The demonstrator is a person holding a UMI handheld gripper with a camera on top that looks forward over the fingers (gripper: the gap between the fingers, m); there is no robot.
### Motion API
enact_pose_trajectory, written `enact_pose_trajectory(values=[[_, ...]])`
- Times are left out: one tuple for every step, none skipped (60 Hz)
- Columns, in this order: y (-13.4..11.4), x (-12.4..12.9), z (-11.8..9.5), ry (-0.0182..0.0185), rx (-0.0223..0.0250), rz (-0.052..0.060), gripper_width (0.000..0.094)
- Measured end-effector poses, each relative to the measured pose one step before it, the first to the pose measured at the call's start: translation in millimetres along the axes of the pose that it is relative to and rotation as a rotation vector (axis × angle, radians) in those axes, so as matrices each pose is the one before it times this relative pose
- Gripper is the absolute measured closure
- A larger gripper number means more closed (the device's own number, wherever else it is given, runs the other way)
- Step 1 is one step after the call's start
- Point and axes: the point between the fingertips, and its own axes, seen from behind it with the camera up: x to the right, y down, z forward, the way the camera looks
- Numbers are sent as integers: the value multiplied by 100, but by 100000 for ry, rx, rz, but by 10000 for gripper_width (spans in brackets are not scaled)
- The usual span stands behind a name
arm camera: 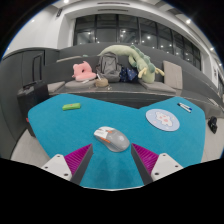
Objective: Arrange mouse
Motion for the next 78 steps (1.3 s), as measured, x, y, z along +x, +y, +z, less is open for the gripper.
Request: enact_pose_trajectory(values=[[-9, 62, 479, 186, -314, -364, 80], [10, 35, 454, 132, -426, -261, 81], [43, -1, 529, 85, -404, -120, 80], [-60, 27, 475, 102, -335, -115, 80], [-54, 26, 503, 183, -363, -151, 81], [3, 40, 455, 210, -458, -263, 81], [1, 34, 442, 202, -538, -229, 81], [-6, 11, 418, 118, -520, -63, 80], [-45, 11, 408, 81, -509, -30, 80], [-6, -11, 410, 19, -502, -117, 80], [-20, 14, 383, 61, -426, -196, 80], [-18, 64, 367, 167, -342, -267, 79], [28, 54, 399, 223, -449, -326, 80], [68, 63, 366, 233, -678, -292, 79], [107, 143, 220, 130, -517, -153, 79], [44, 41, 307, 316, -392, -68, 79], [23, 130, 317, 386, -269, -19, 80], [27, 144, 331, 510, -268, 0, 79], [-5, 153, 338, 519, -288, 71, 79], [-5, 160, 308, 451, -277, 104, 76], [-44, -127, 256, -517, -103, 186, 68], [-74, -114, 223, -604, -49, 519, 70], [-154, 127, 129, -505, -385, 579, 73], [-131, 17, 245, -488, -141, 683, 78], [-118, 8, 209, -451, -97, 510, 79], [-120, 29, 209, -243, -103, 259, 78], [-91, 55, 218, -185, -142, 70, 78], [-92, -97, 267, 37, -8, 94, 78], [-120, 54, 205, -3, 101, 1, 78], [-151, 72, 227, 42, 117, -115, 77], [-132, 129, 218, 105, -67, -161, 76], [-123, 70, 211, 133, -172, -59, 78], [-144, 84, 169, 129, -132, 75, 76], [-182, 107, 178, 191, -7, 155, 77], [-160, 65, 212, 266, 49, 182, 77], [-114, 97, 152, 251, -76, 203, 77], [-156, 91, 284, 452, -115, 241, 77], [-120, 124, 273, 384, -50, 131, 76], [-130, 103, 279, 351, -55, 67, 76], [-92, 154, 254, 399, -120, 138, 78], [-77, 142, 254, 364, -277, 289, 77], [-37, 118, 254, 320, -321, 361, 78], [-74, 130, 273, 221, -153, 383, 78], [-72, 274, 120, 218, -121, 201, 78], [-77, 25, 395, 217, -109, 284, 79], [7, 149, 215, 327, -272, 183, 78], [-4, 132, 181, 309, -297, 231, 79], [-57, 171, 170, 298, 17, 218, 75], [-52, 111, 104, 344, 78, 162, 73], [-60, 131, 120, 363, 103, -76, 72], [-36, 129, 103, 360, 54, -228, 68], [-17, 98, 88, 292, 19, -288, 68], [-6, 104, 102, 259, 21, -215, 67], [1, 19, 146, 232, -101, -37, 69], [71, -14, 73, 64, -214, 53, 70], [78, -56, 80, -160, -304, 179, 75], [62, -114, 41, -280, -239, 296, 84], [18, -155, 35, -473, -15, 367, 87], [-5, -192, 5, -690, 27, 275, 113], [13, -202, -4, -781, 22, 327, 153], [-4, -200, -10, -740, 3, 409, 194], [-4, -126, 9, -499, 53, 383, 252], [-19, -108, 24, -275, 118, 198, 310], [34, 18, 26, 13, 24, 39, 367], [30, 231, -13, 862, -32, -119, 388], [57, 140, 2, 148, 185, 90, 409], [-8, -6, -7, -111, 31, 74, 426], [15, 9, -14, -126, -178, -25, 452], [24, 2, -16, -39, -184, -175, 460], [-11, 7, -3, -41, -90, -286, 478], [-24, -1, 1, -121, 2, -512, 490], [11, 5, 11, -197, 139, -602, 505], [-30, 51, 18, -34, 164, -429, 539], [-85, 28, 13, 406, 365, 223, 551], [58, -82, 13, -193, -168, 592, 553], [32, -55, -6, -169, -165, 281, 559], [-37, -34, -20, -109, 5, -171, 560], [36, -19, -36, 15, -262, -499, 562]])
